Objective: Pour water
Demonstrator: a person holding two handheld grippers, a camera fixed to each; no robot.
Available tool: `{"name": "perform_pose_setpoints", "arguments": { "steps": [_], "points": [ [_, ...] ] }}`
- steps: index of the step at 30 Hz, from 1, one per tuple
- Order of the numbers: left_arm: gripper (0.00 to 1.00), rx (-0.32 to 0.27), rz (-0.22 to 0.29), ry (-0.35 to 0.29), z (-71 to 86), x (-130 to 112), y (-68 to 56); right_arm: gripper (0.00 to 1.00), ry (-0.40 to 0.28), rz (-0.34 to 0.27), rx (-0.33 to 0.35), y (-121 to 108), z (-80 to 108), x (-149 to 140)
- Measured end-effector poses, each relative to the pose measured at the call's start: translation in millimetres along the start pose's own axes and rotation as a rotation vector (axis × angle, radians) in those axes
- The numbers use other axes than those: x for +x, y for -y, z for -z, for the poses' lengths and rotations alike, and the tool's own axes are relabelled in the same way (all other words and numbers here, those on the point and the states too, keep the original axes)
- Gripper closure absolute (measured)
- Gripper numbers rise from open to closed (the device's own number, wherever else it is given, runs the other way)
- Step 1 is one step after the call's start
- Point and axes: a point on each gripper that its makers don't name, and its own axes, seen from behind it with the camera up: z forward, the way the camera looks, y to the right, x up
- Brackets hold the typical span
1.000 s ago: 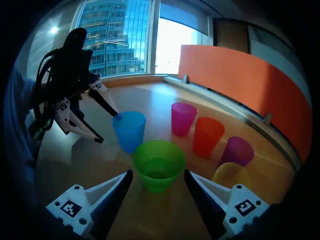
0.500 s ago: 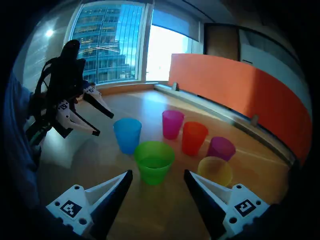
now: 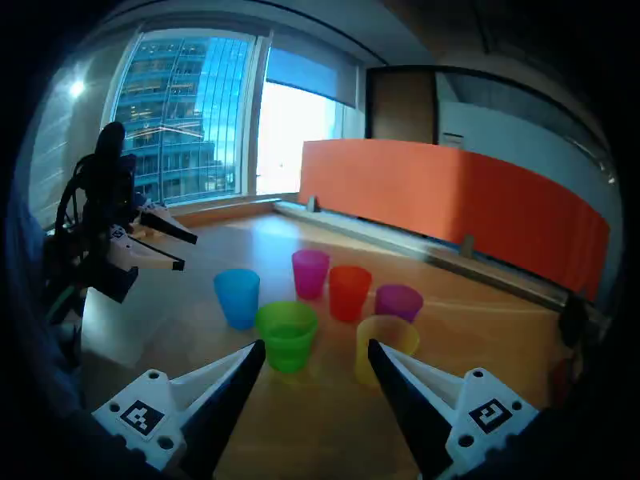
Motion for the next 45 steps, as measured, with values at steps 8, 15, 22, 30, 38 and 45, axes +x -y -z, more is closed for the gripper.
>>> {"name": "perform_pose_setpoints", "arguments": {
  "steps": [8, 15, 22, 30, 38, 45],
  "points": [
    [0.01, 0.091, 0.032, -0.118, 20.2, 26.8, 14.8, 0.01, -0.090, -0.034, -0.144, -27.7, 24.8, 18.1],
    [0.01, 0.178, 0.028, -0.218, 38.9, 49.7, 26.5, 0.01, -0.173, -0.054, -0.263, -52.3, 45.2, 36.4],
    [0.01, 0.254, 0.036, -0.287, 52.2, 64.5, 34.3, 0.01, -0.229, -0.048, -0.379, -73.1, 59.5, 48.6],
    [0.01, 0.344, 0.048, -0.348, 65.7, 74.2, 45.8, 0.01, -0.313, -0.090, -0.546, -101.8, 80.8, 61.3],
    [0.01, 0.408, 0.073, -0.392, 69.5, 80.4, 53.1, 0.01, -0.370, -0.139, -0.681, -124.2, 103.2, 61.8],
    [0.01, 0.440, 0.082, -0.401, 67.1, 81.7, 56.9, 0.01, -0.392, -0.169, -0.709, -125.8, 111.9, 58.0]
  ]
}}
